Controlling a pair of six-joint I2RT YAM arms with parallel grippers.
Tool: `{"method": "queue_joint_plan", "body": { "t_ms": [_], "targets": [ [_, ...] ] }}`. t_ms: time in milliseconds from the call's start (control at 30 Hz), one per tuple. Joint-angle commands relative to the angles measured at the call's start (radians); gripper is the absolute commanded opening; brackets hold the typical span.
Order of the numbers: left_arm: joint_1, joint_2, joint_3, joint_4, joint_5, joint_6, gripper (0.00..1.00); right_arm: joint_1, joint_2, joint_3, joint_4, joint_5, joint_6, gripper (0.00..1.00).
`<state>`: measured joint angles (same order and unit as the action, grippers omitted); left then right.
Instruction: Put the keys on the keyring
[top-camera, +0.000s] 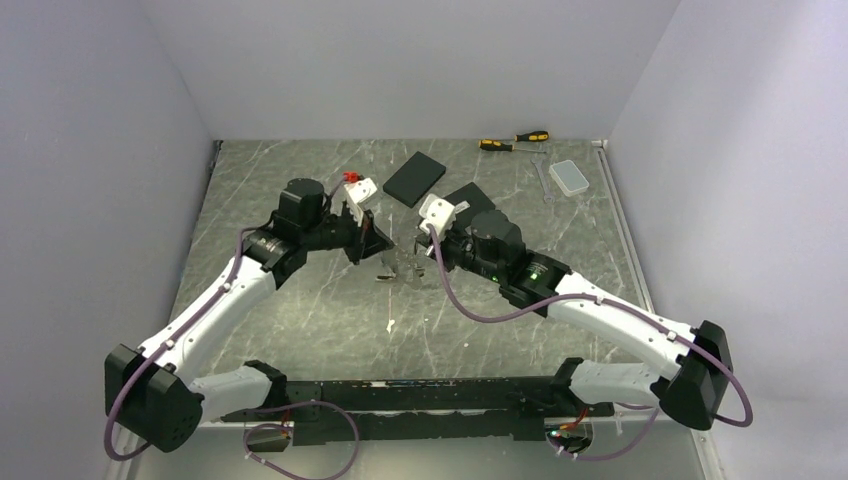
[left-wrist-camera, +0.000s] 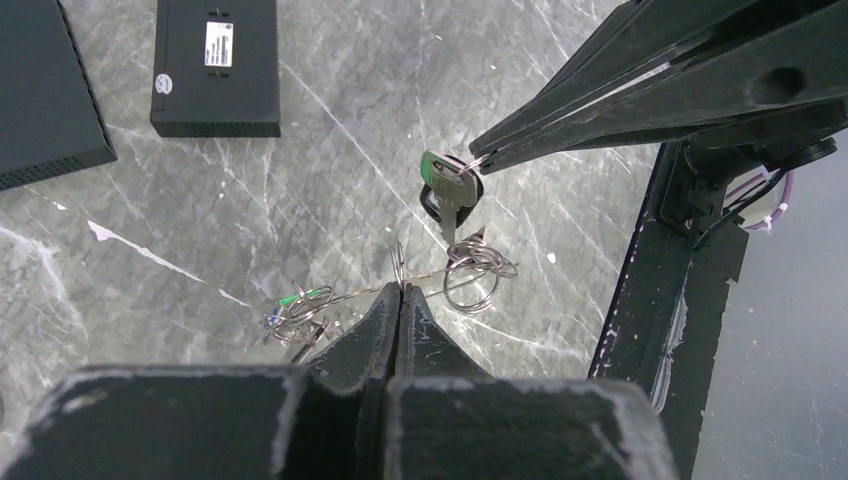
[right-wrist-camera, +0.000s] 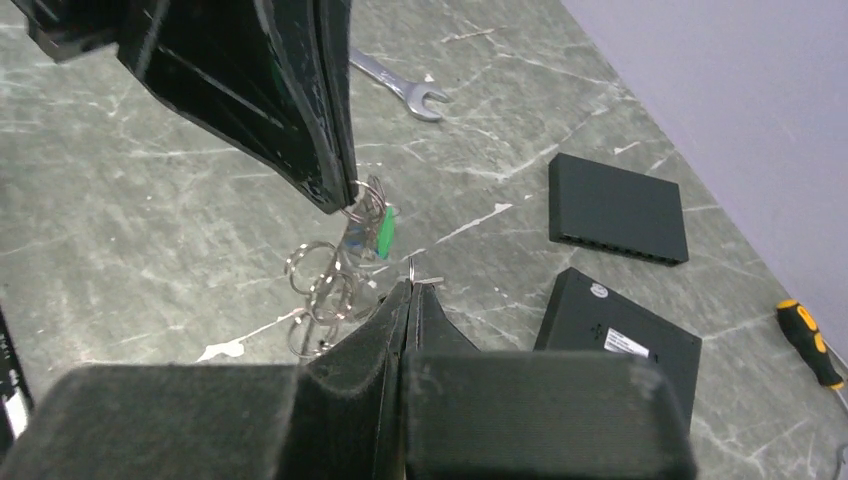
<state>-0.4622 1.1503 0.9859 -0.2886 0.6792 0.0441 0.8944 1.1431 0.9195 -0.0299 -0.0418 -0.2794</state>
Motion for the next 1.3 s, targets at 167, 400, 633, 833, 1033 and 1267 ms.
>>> {"method": "queue_joint_plan", "body": {
  "t_ms": [167, 400, 633, 833, 1033, 1267],
  "targets": [
    [-0.024, 0.003, 0.013, 0.048, -0.019, 0.006, 0.0, -0.011, 0.005, 0.07, -0.092, -0.136, 0.045, 0.0],
    [-0.03, 0.009, 0.022, 0.034, 0.004, 0.012, 0.0, -0.013, 0.027, 0.079, -0.074, -0.175, 0.041, 0.0],
    [-0.03, 0.012, 0.032, 0.017, 0.023, 0.024, 0.0, -0.013, 0.038, 0.074, -0.049, -0.171, 0.037, 0.0],
    [-0.031, 0.017, 0.041, 0.002, 0.05, 0.036, 0.0, -0.021, 0.045, 0.07, -0.019, -0.149, 0.041, 0.0],
    [-0.03, 0.015, 0.045, -0.003, 0.054, 0.036, 0.0, -0.024, 0.057, 0.066, 0.012, -0.175, 0.048, 0.0],
    [-0.03, 0.016, 0.047, -0.001, 0.058, 0.033, 0.0, -0.026, 0.077, 0.06, 0.055, -0.223, 0.071, 0.0]
  ]
}}
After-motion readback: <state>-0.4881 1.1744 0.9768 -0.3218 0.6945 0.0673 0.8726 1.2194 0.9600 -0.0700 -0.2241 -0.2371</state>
